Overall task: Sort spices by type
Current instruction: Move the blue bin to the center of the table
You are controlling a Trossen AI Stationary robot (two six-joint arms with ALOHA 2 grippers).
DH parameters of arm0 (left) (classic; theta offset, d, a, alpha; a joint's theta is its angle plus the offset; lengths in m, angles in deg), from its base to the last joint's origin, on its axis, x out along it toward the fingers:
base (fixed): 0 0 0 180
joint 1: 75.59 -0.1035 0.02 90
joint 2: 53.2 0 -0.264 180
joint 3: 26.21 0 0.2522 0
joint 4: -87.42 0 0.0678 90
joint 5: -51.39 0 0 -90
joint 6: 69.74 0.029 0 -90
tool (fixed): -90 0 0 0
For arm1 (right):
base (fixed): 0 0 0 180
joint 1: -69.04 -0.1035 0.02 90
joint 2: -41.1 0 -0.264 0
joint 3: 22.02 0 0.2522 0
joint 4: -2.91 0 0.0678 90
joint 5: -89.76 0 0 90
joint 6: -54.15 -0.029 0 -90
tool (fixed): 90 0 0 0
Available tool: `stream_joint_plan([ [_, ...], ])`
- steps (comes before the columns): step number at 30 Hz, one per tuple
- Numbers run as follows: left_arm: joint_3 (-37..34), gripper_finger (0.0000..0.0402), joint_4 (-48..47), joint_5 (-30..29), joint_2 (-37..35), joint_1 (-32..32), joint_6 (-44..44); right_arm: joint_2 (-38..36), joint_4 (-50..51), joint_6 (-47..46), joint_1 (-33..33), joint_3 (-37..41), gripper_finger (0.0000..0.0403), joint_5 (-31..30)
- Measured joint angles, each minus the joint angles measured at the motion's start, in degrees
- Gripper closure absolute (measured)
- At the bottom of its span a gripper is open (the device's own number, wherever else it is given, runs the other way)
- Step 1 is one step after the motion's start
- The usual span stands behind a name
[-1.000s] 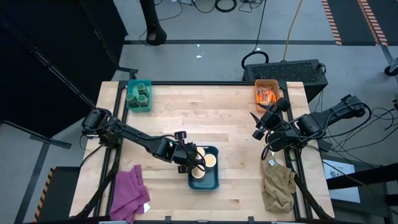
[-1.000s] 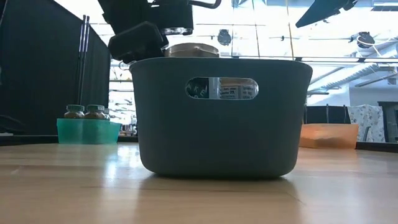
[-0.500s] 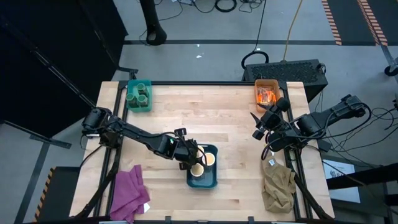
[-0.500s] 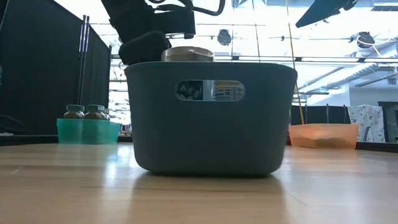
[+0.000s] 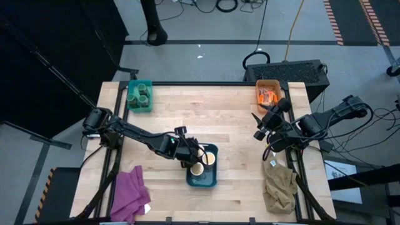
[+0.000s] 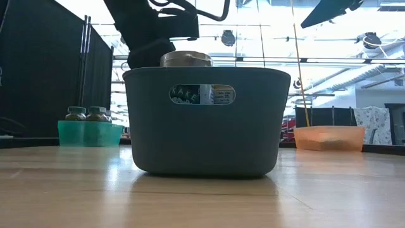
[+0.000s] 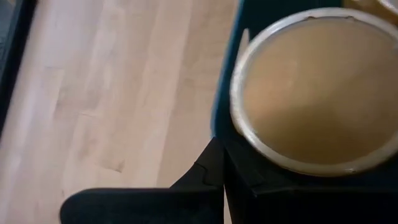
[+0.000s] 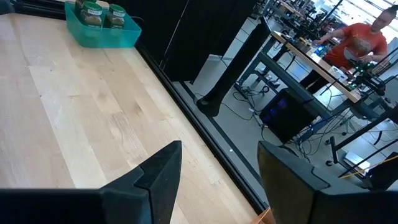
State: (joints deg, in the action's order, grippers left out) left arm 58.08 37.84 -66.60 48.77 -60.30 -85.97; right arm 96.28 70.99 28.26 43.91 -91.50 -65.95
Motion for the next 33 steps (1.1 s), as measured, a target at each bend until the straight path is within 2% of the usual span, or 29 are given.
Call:
stream_joint_plan([
  [6, 0.0, 0.0402, -1.1, -2.4, 0.0, -0.5, -1.1, 0.0, -0.2, -3.5, 0.0, 0.0, 0.0209, 1.2],
  [10, 0.0, 0.0402, -1.1, -2.6, 0.0, -1.2, -1.3, 1.3, -4.6, -6.2, 0.5, 0.1, 0.0221, 10.8],
  [13, 0.0, 0.0402, -1.1, -2.6, 0.0, -1.3, -0.8, 3.6, -12.9, -3.8, 0.8, 2.6, 0.0249, 19.5],
  [17, 0.0, 0.0401, -1.1, -3.6, 0.0, -1.4, 0.5, 7.8, -26.7, 3.0, 2.1, 6.7, 0.0304, 30.0],
  [22, 0.0, 0.0398, -4.3, -4.1, -0.9, -1.1, 0.7, 13.0, -38.2, 3.0, 2.3, 11.2, 0.0390, 38.5],
  [26, 0.0, 0.0395, -9.8, -3.6, -4.2, 0.4, 0.7, 16.6, -41.7, 0.9, 2.3, 13.5, 0.0394, 44.9],
  [28, 0.0, 0.0394, -13.1, -0.1, -6.1, 1.9, 1.8, 18.6, -43.5, -0.6, 2.3, 14.7, 0.0399, 48.6],
  [30, 0.0, 0.0394, -15.2, 6.5, -7.3, 3.8, 3.1, 21.0, -44.2, -2.7, 2.2, 15.4, 0.0401, 51.1],
  [33, -0.8, 0.0393, -12.9, 14.9, -7.4, 6.8, 4.6, 25.4, -45.9, -5.3, 2.0, 16.2, 0.0401, 51.4],
])
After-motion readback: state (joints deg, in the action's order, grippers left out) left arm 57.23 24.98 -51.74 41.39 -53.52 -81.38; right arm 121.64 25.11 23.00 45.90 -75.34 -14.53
